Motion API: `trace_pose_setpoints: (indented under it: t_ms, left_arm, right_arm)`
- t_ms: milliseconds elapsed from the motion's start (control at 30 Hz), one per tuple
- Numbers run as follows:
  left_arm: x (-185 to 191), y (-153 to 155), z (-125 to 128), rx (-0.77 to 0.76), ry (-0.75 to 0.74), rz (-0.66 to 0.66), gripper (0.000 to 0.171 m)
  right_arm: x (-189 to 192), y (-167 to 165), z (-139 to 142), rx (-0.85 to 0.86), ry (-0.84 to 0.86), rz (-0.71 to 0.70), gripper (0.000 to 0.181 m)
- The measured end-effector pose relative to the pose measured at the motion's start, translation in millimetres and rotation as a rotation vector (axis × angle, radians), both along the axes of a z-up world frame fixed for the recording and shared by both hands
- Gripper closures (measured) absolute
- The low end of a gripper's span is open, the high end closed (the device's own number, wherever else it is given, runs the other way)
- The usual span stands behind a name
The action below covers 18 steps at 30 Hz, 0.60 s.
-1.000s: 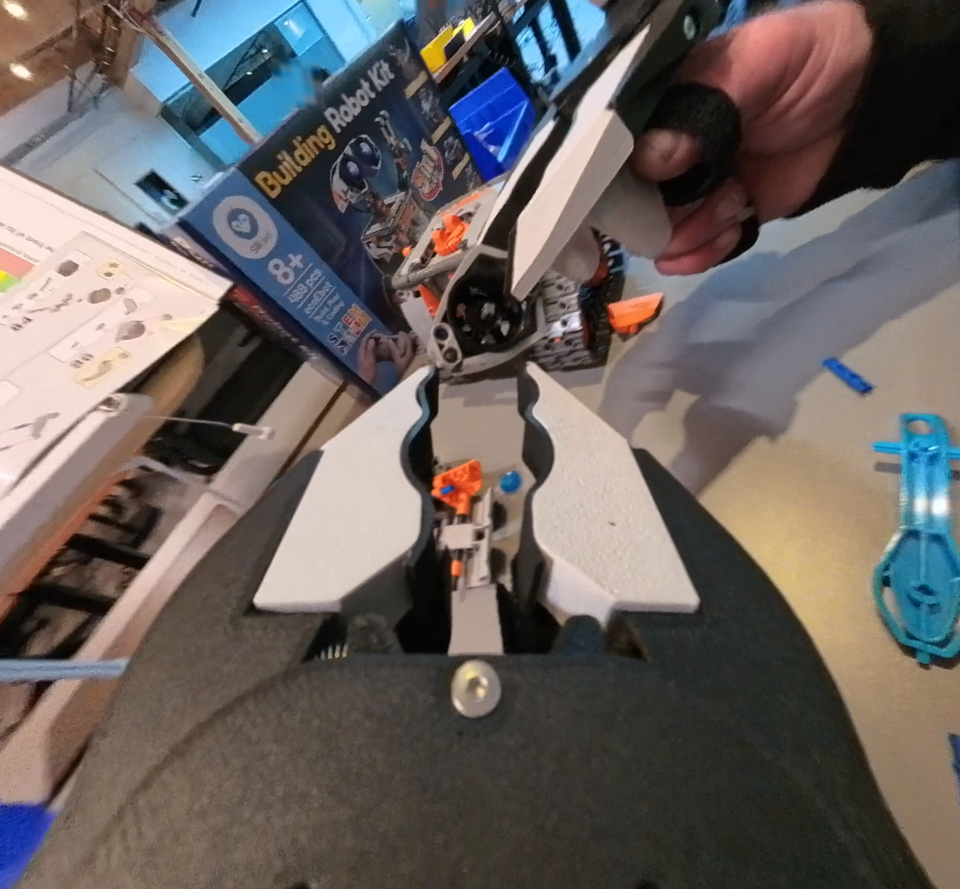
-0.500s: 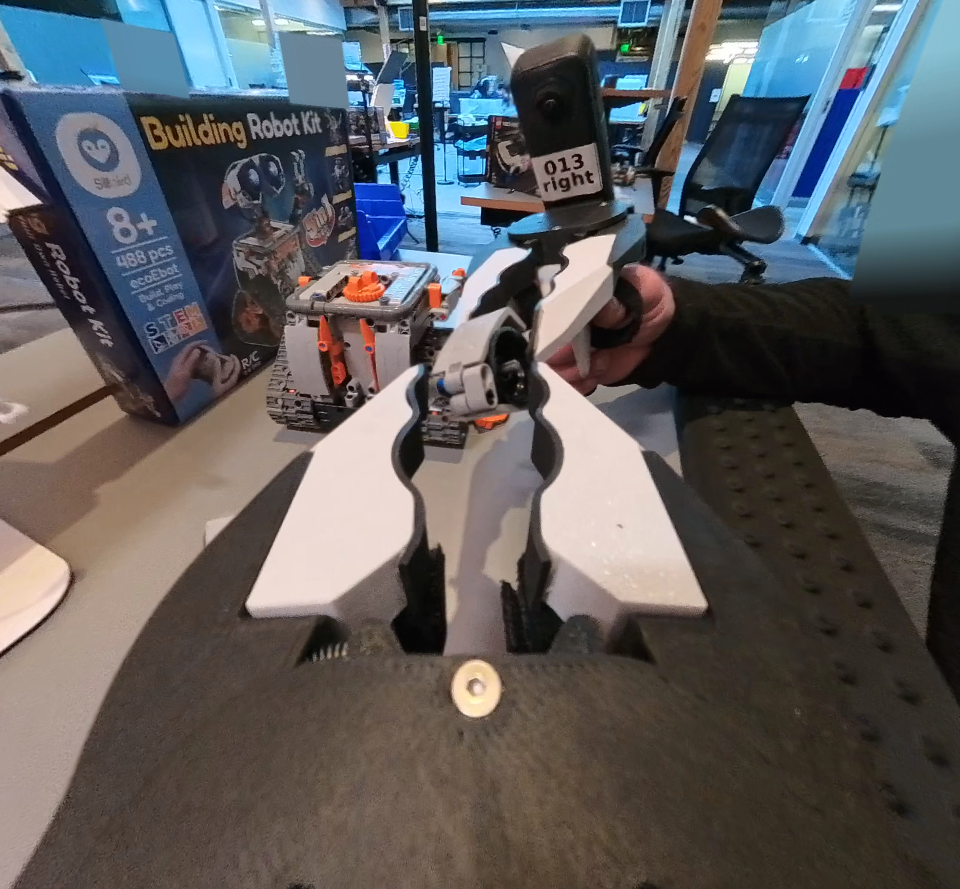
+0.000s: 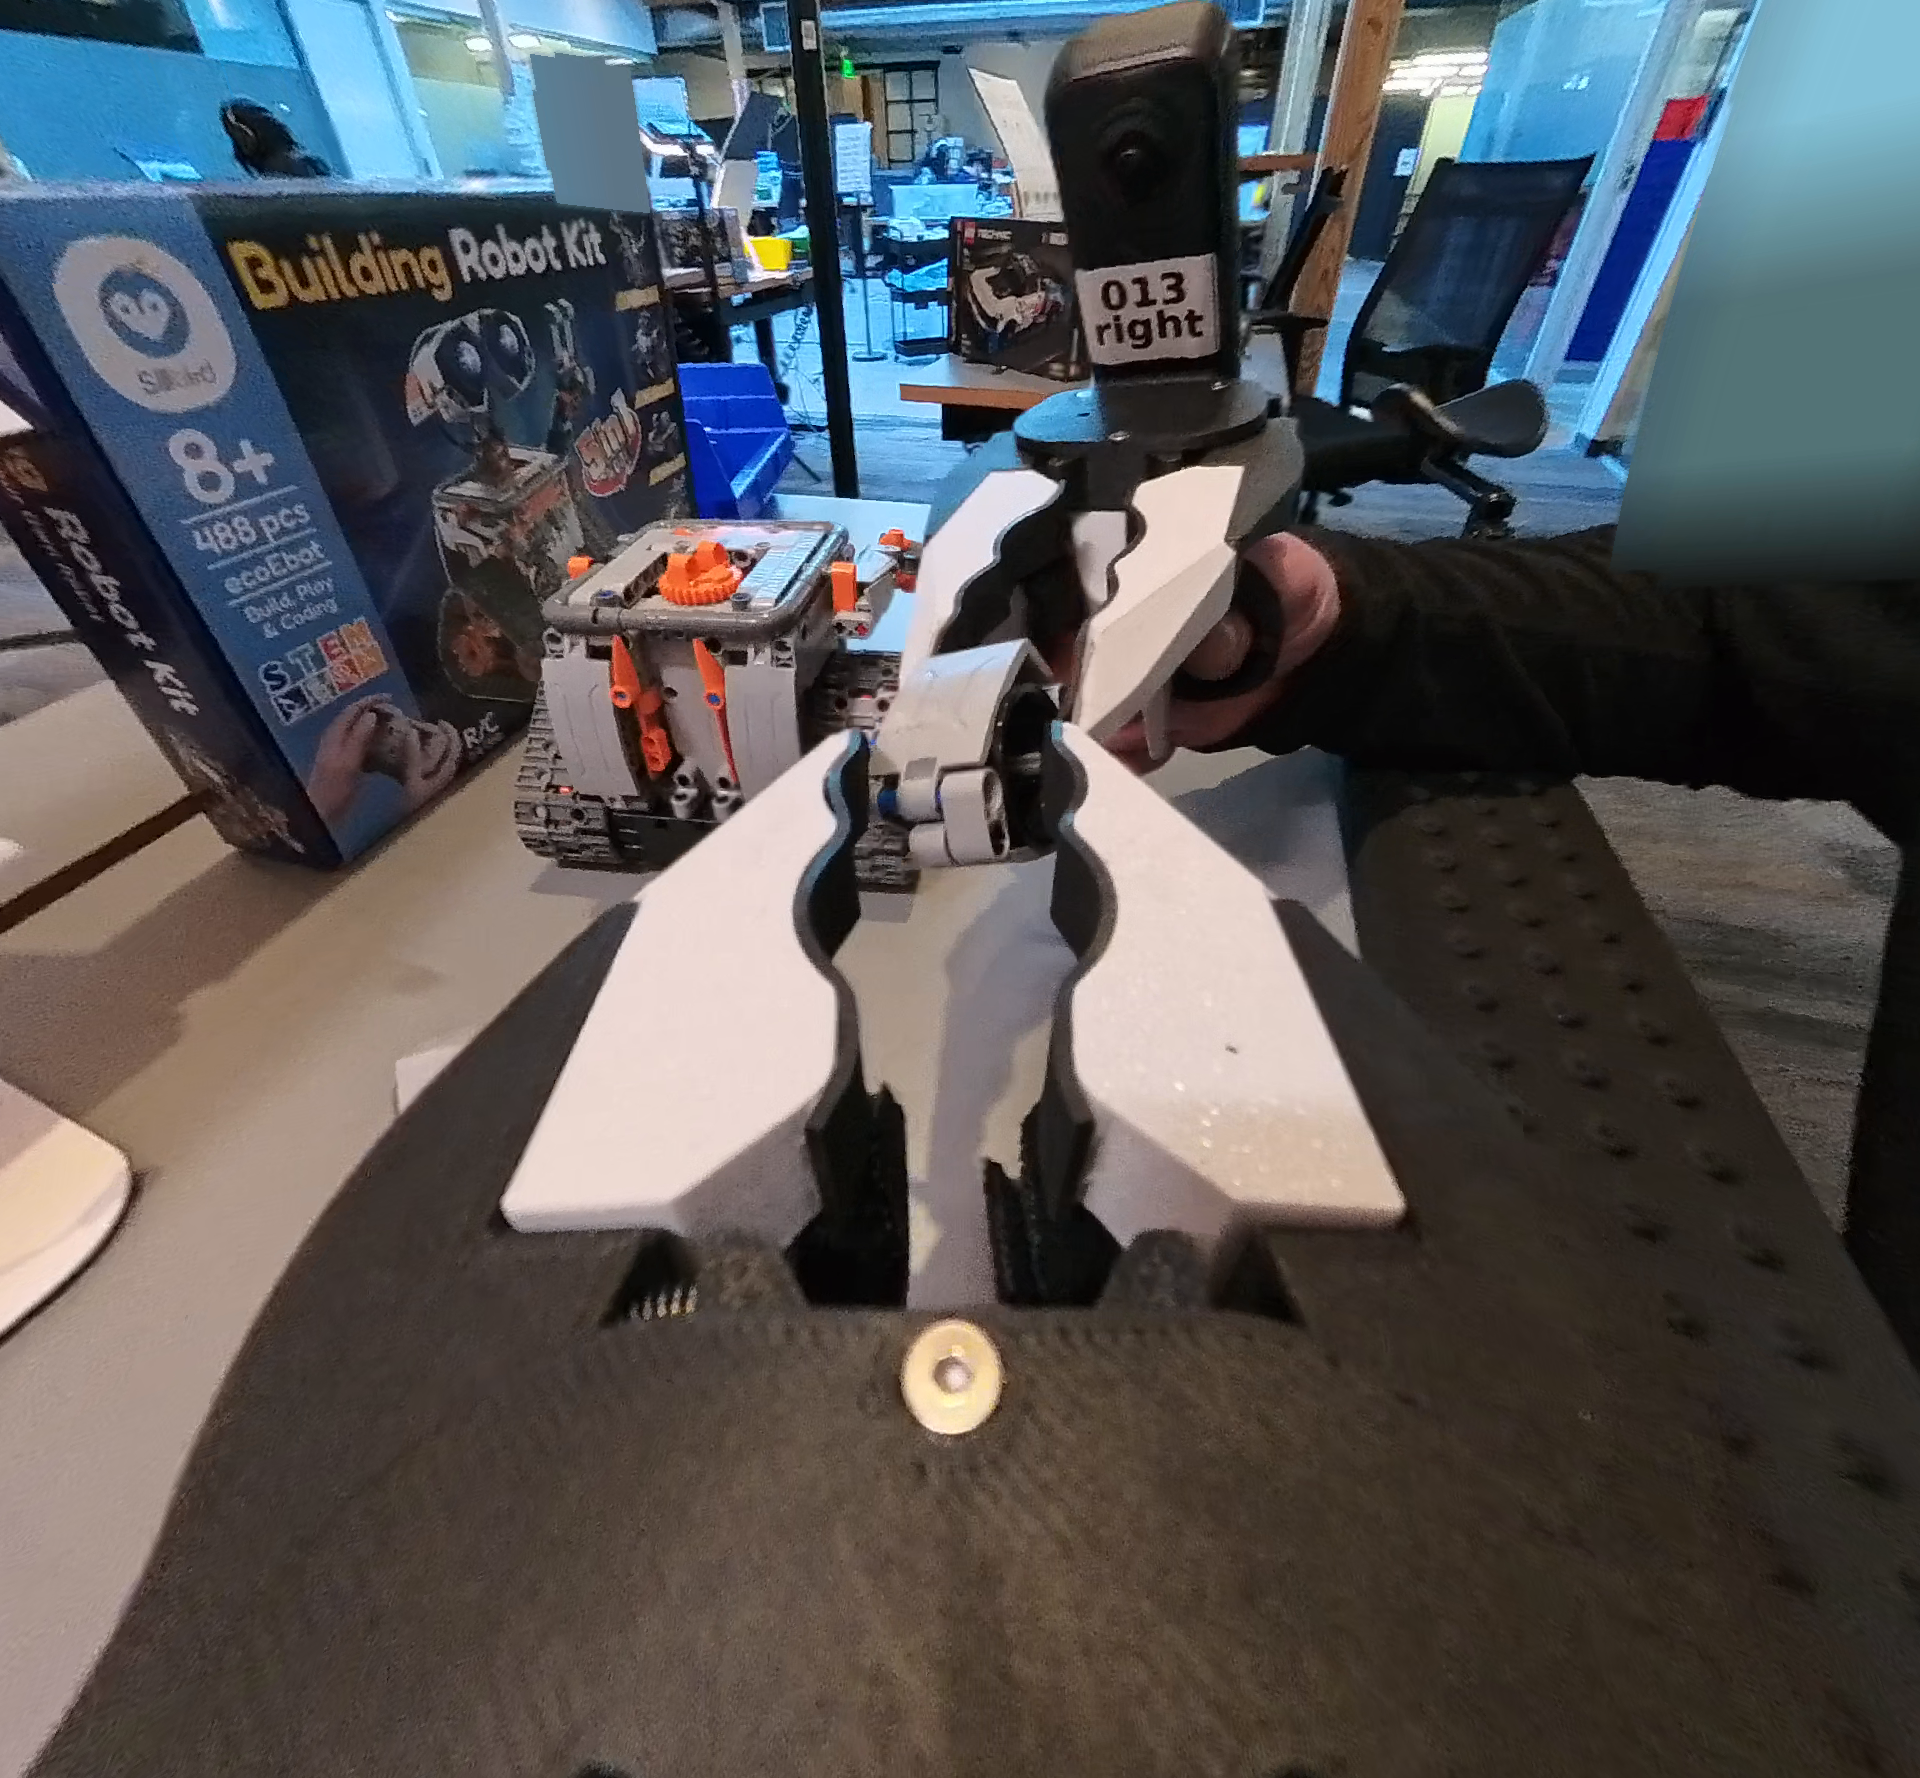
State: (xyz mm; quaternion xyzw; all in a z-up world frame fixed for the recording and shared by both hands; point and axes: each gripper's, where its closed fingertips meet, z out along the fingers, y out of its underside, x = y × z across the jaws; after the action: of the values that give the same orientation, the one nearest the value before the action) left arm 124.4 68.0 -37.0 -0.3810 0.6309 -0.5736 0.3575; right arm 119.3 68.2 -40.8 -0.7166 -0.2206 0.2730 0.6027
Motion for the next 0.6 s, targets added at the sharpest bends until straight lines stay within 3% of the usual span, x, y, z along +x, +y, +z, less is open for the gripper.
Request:
trace_pose_setpoints:
  t_ms: [167,300,600]
  left_arm:
    - [-1,-2,-3,0.028,0.018,-0.019,0.139]
    - [-12,-8,4,0.028,0.004,-0.104,0.151]
    - [-32,-16,2,0.085,0.050,-0.212,0.149]
  right_arm:
    - [0,-2,-3,-0.001,-0.047,0.016,0.155]
    - [-5,-10,-2,0.014,-0.068,0.083,0.156]
    - [-17,-19,-2,0.038,-0.092,0.156,0.156]
